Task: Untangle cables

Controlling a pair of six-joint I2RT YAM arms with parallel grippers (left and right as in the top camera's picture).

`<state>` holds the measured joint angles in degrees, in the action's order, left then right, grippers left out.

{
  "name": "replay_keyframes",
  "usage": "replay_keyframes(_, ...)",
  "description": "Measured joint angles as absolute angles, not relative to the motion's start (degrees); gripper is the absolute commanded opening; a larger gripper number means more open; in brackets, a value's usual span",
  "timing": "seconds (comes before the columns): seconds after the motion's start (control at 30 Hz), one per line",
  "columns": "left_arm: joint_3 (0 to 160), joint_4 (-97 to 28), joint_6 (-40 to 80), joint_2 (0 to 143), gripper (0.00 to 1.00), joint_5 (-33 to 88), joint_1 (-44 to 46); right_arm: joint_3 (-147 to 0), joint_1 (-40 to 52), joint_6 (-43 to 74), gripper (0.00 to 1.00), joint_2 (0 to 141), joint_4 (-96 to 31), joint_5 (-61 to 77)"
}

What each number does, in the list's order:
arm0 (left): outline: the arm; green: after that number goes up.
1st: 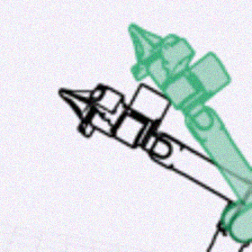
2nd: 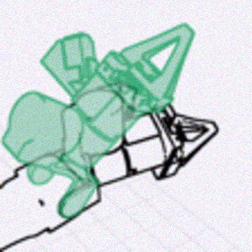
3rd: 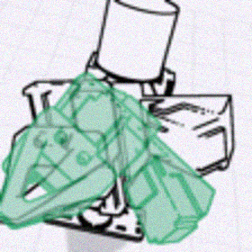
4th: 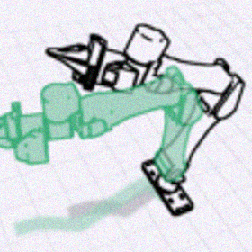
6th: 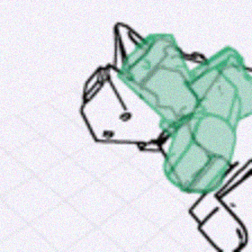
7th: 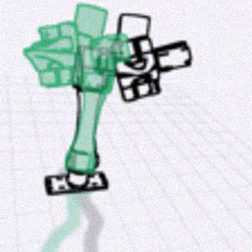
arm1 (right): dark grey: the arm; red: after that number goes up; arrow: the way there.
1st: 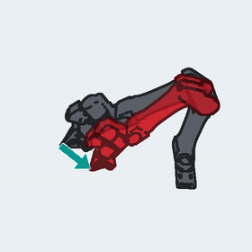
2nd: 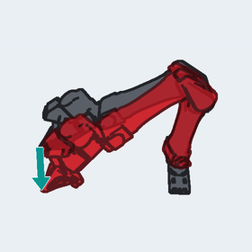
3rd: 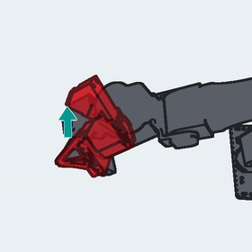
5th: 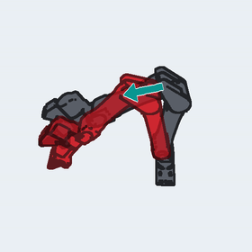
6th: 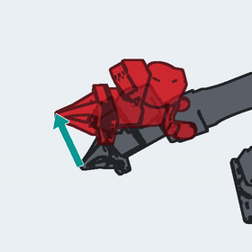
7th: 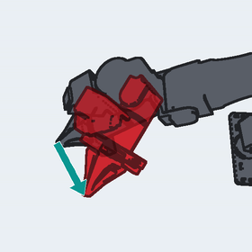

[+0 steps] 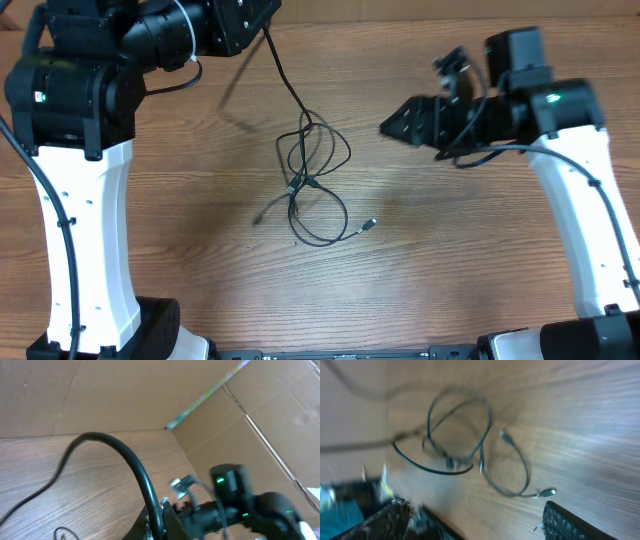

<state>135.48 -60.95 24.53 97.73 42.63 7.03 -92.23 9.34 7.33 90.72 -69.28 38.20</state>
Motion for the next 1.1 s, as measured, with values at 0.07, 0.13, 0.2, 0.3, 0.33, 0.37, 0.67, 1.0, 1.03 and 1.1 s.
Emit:
replay_keyframes(0.07,135.48,-60.97,24.56,97.76,0.04,43.66,6.57,-88.64,11.42,4.38,0.83,90.72,-66.00,39.31)
replay_keyframes(0.13,135.48,-60.95,24.56,97.76,0.04,44.25,6.28,-86.19,13.02,1.78,0.83,90.76,-64.38,40.53)
replay_keyframes(0.2,135.48,-61.06,24.56,97.78,0.04,44.64,6.22,-84.93,14.37,-0.54,0.83,90.83,-63.83,41.69)
replay_keyframes(0.3,135.48,-61.12,24.56,97.78,0.04,45.08,6.22,-84.58,16.56,-3.90,0.83,90.83,-62.06,42.83)
replay_keyframes(0.33,135.48,-61.12,24.56,97.78,0.04,45.10,6.24,-84.58,17.17,-4.67,0.80,90.83,-61.43,43.05)
replay_keyframes(0.37,135.48,-61.12,24.56,97.78,0.04,45.25,6.22,-84.58,17.82,-5.17,0.78,90.85,-60.88,43.09)
replay_keyframes(0.67,135.48,-61.32,24.58,97.78,0.04,45.89,6.13,-84.58,21.50,-0.56,0.40,96.95,-48.99,38.26)
replay_keyframes(1.0,135.46,-61.47,25.41,95.92,0.04,47.55,-1.58,-84.55,19.25,14.57,0.04,103.33,-42.11,24.95)
replay_keyframes(1.03,135.46,-61.56,25.41,95.13,0.04,47.77,-3.07,-84.55,18.41,16.53,0.04,103.35,-42.72,22.85)
replay_keyframes(1.1,135.46,-61.49,25.43,93.23,0.04,48.05,-6.48,-84.55,16.19,20.47,0.04,103.35,-44.75,18.48)
